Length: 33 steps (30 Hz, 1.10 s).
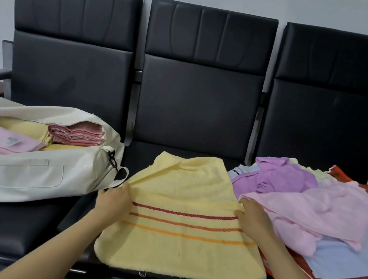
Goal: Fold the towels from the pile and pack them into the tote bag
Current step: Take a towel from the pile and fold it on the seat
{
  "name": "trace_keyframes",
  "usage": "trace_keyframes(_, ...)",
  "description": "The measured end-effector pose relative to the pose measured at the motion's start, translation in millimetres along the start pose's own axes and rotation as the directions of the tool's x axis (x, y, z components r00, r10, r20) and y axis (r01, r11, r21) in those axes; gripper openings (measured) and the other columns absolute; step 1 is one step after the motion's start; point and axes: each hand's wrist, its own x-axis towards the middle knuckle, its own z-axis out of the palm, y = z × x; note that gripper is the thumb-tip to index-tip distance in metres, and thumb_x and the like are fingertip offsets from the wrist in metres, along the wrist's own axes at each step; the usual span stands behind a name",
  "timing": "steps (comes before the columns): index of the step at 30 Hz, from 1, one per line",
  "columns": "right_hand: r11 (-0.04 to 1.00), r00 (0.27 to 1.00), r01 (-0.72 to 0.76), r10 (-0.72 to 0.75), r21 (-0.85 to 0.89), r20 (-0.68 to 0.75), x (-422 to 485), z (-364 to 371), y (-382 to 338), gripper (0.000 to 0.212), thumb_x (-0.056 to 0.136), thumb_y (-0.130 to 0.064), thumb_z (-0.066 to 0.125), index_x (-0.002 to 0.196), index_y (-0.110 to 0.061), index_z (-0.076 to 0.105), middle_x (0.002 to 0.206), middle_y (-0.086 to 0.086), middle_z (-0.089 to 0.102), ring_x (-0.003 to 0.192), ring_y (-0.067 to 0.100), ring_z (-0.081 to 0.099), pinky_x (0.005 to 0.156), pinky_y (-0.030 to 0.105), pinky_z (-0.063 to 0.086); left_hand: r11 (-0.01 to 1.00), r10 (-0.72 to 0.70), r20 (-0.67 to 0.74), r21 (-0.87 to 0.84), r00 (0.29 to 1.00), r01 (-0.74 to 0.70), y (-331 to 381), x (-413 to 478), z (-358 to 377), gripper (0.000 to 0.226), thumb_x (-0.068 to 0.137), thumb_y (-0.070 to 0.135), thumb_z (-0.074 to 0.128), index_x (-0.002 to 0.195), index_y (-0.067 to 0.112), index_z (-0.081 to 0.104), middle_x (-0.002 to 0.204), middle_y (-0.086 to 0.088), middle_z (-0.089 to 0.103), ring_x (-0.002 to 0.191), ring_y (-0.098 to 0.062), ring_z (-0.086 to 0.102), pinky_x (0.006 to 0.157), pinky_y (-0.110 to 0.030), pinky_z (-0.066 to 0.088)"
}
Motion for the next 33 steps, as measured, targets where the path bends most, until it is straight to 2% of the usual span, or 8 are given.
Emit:
trace_keyframes(5, 0.996, 0.998, 0.043, -0.046, 0.076, 0.036, -1, -4, -6, 0.034, 0.094, -0.014, 0.052, 0.127, -0.008, 0.054, 0.127, 0.009, 0.056, 0.113, 0.025, 0.052, 0.08, 0.026, 0.037, 0.982, -0.098, -0.05, -0.166, 0.994, 0.088, -29, 14, 8, 0.018, 0.096, 0.018, 0.04, 0.105, 0.01, 0.053, 0.105, -0.005, 0.056, 0.095, -0.024, 0.052, 0.086, -0.036, 0.047)
trace_keyframes(8, 0.984, 0.995, 0.012, -0.029, 0.179, 0.09, -3, -5, -12, 0.022, 0.093, -0.016, 0.053, 0.114, -0.011, 0.057, 0.114, 0.007, 0.06, 0.097, 0.021, 0.054, 0.07, 0.029, 0.039, 0.936, -0.182, -0.013, -0.307, 0.983, 0.169, -28, 16, 10, 0.031, 0.094, 0.036, 0.052, 0.111, 0.009, 0.053, 0.121, -0.011, 0.049, 0.112, -0.03, 0.049, 0.095, -0.038, 0.044)
trace_keyframes(12, 0.867, 0.988, -0.103, 0.034, 0.487, 0.15, -8, -11, -22, 0.007, 0.091, -0.013, 0.06, 0.096, -0.016, 0.06, 0.097, 0.002, 0.067, 0.085, 0.018, 0.063, 0.071, 0.029, 0.05, 0.896, -0.214, 0.086, -0.379, 0.973, 0.231, -25, 15, 6, 0.041, 0.08, 0.051, 0.068, 0.101, 0.018, 0.057, 0.109, -0.004, 0.045, 0.106, -0.024, 0.054, 0.09, -0.034, 0.045)
trace_keyframes(16, 0.781, 0.977, -0.194, 0.097, 0.593, 0.191, -6, -14, -21, 0.016, 0.088, -0.015, 0.065, 0.104, -0.014, 0.06, 0.094, -0.001, 0.066, 0.085, 0.016, 0.063, 0.072, 0.03, 0.053, 0.868, -0.196, 0.104, -0.445, 0.975, 0.222, -27, 16, 7, 0.024, 0.084, 0.04, 0.068, 0.091, 0.019, 0.058, 0.09, 0.002, 0.06, 0.085, -0.017, 0.058, 0.073, -0.03, 0.048)
trace_keyframes(22, 0.885, 0.989, -0.142, 0.146, 0.444, 0.024, -4, -13, -18, 0.05, 0.086, -0.024, 0.07, 0.129, -0.003, 0.056, 0.121, 0.012, 0.061, 0.106, 0.024, 0.054, 0.082, 0.028, 0.039, 0.776, -0.292, 0.034, -0.576, 0.956, 0.257, -28, 15, 0, 0.016, 0.091, 0.023, 0.059, 0.082, 0.011, 0.054, 0.08, -0.003, 0.057, 0.075, -0.019, 0.052, 0.059, -0.027, 0.036)
trace_keyframes(25, 0.873, 0.986, -0.121, 0.162, 0.472, -0.047, -1, -15, -13, 0.03, 0.082, -0.023, 0.075, 0.104, -0.005, 0.066, 0.1, 0.01, 0.063, 0.095, 0.026, 0.056, 0.074, 0.03, 0.039, 0.691, -0.296, 0.036, -0.681, 0.954, 0.24, -30, 16, 1, 0.012, 0.088, 0.014, 0.063, 0.08, 0.008, 0.056, 0.076, -0.003, 0.056, 0.07, -0.015, 0.049, 0.054, -0.023, 0.034)
trace_keyframes(28, 0.806, 0.989, -0.143, 0.136, 0.575, 0.055, 2, -16, -6, 0.008, 0.084, -0.013, 0.071, 0.091, -0.011, 0.068, 0.098, 0.005, 0.066, 0.091, 0.024, 0.061, 0.078, 0.035, 0.049, 0.553, -0.268, 0.135, -0.789, 0.954, 0.267, -34, 18, -1, 0.007, 0.086, 0.006, 0.065, 0.086, 0.008, 0.058, 0.084, -0.006, 0.059, 0.07, -0.015, 0.05, 0.057, -0.023, 0.04)
trace_keyframes(33, 0.698, 0.947, -0.254, 0.037, 0.67, 0.32, -6, -25, -2, 0.026, 0.088, 0.002, 0.061, 0.106, -0.014, 0.071, 0.124, -0.002, 0.057, 0.1, 0.021, 0.065, 0.078, 0.029, 0.055, 0.447, -0.071, 0.402, -0.805, 0.913, 0.39, -41, 19, -11, 0.016, 0.093, -0.005, 0.048, 0.094, 0.001, 0.063, 0.091, -0.016, 0.062, 0.083, -0.026, 0.057, 0.084, -0.04, 0.052)
